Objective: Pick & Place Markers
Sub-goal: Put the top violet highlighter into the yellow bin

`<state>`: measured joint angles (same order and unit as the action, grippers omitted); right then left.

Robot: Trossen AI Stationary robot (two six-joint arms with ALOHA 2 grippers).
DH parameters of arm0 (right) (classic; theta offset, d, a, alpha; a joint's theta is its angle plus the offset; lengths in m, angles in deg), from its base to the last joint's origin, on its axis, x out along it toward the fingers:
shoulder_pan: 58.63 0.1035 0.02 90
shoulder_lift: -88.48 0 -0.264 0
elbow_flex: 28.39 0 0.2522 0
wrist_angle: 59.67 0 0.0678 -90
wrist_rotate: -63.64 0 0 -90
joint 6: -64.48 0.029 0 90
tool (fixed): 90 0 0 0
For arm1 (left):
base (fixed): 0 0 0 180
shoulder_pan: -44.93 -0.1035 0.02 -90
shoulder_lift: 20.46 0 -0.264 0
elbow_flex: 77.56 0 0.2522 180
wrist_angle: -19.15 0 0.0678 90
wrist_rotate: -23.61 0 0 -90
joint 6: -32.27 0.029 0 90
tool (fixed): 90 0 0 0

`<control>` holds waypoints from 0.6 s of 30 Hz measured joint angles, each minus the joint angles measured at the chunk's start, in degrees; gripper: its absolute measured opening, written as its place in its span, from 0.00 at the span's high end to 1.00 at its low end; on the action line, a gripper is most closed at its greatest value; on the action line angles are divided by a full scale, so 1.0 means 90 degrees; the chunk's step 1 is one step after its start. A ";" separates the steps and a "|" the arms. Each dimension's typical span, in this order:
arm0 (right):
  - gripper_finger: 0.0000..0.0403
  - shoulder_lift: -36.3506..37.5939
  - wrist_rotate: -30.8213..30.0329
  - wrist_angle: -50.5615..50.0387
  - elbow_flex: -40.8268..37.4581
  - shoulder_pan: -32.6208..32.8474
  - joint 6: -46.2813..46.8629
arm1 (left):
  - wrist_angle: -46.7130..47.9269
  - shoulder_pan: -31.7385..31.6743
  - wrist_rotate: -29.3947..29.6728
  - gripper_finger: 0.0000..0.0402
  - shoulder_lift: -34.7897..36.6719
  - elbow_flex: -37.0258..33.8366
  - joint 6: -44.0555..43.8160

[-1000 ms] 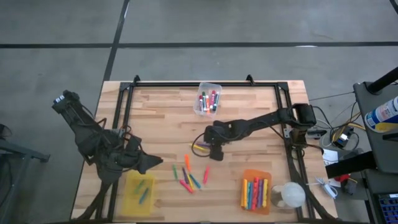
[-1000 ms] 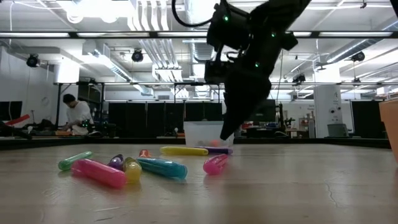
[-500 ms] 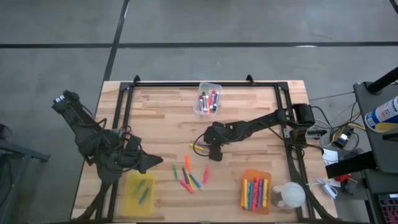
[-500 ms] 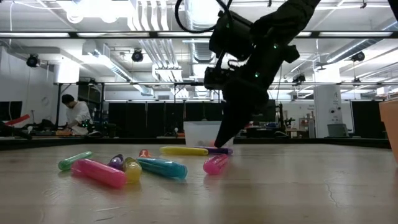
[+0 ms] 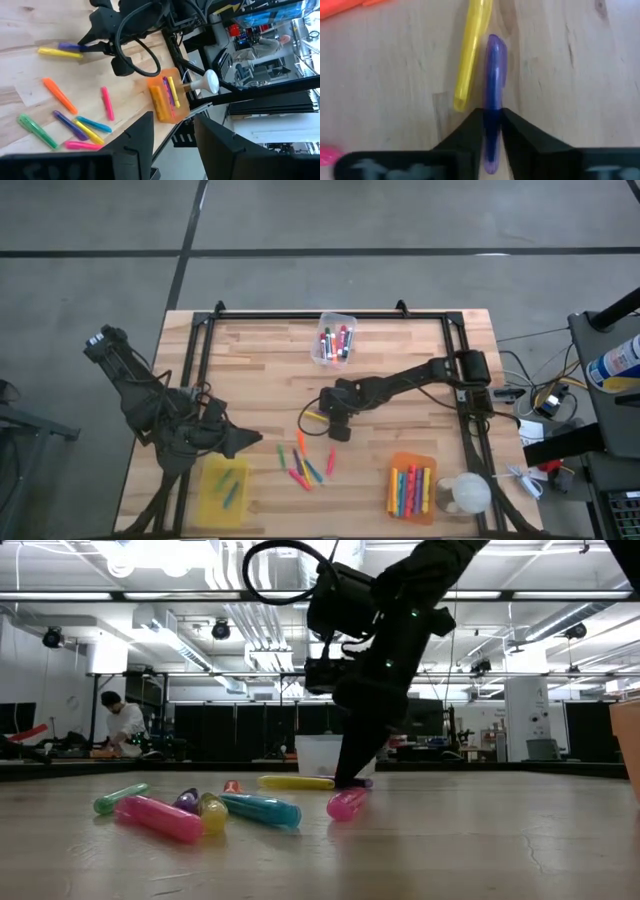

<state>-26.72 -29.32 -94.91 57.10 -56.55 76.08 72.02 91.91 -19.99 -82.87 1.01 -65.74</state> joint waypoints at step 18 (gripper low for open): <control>0.94 0.0574 -0.0055 -0.1063 0.2120 0.0152 0.0071 | 0.0008 -0.0015 0.1330 0.66 -0.0002 -0.0013 0.2778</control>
<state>-21.55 -29.82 -104.48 76.17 -55.19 76.72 72.09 91.78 -8.02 -82.90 0.90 -40.74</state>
